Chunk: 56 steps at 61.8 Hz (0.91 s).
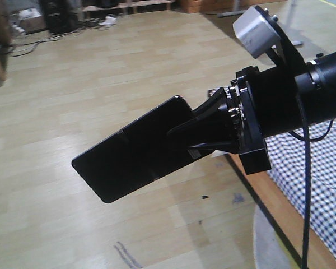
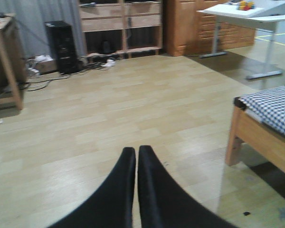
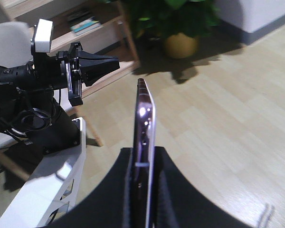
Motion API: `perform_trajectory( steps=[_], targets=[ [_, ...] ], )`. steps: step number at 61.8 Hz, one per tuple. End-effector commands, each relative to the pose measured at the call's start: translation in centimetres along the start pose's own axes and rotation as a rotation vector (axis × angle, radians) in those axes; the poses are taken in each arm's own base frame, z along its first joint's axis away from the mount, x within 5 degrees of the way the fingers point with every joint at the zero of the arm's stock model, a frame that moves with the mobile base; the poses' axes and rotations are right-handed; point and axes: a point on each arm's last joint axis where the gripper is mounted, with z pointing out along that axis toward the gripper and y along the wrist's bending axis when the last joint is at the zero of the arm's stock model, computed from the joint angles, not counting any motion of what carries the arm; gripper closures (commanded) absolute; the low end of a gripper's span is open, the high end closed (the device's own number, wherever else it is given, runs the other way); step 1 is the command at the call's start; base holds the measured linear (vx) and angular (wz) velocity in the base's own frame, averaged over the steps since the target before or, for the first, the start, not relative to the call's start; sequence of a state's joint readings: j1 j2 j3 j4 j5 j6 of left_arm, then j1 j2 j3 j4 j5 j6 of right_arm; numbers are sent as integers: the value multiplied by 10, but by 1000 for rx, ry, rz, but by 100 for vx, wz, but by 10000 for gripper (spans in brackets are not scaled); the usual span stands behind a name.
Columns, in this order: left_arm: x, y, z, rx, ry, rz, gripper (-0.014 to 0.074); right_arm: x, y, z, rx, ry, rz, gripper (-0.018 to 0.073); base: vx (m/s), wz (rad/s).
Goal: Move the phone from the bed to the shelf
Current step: 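Hold the phone raised in the right gripper while the base turns away, then keep the phone held in the right gripper while driving across the floor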
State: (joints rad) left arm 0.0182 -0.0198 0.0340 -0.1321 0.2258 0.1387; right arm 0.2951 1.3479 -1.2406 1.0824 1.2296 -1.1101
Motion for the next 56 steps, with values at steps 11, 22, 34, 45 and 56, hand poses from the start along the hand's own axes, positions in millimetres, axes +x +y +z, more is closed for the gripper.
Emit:
perform_trajectory(
  steps=[11,22,34,45,56],
  targets=[
    [-6,1,-1,-5,-72,-9,596,-14,19,-10,-75,-75,-27,564,-14,54],
    [-6,1,-1,-5,-72,-9,596,-14,19,-10,-75,-75,-27,564,-13,52],
    [-6,1,-1,-5,-72,-9,596,-14,19,-10,-75,-75,-27,564,-12,46],
    [-6,1,-1,-5,-72,-9,596,-14,19,-10,-76,-75,-26,564,-8,32],
    [-6,1,-1,-5,-72,-9,596,-14,19,-10,-76,-75,-26,564,-3,12]
  ],
)
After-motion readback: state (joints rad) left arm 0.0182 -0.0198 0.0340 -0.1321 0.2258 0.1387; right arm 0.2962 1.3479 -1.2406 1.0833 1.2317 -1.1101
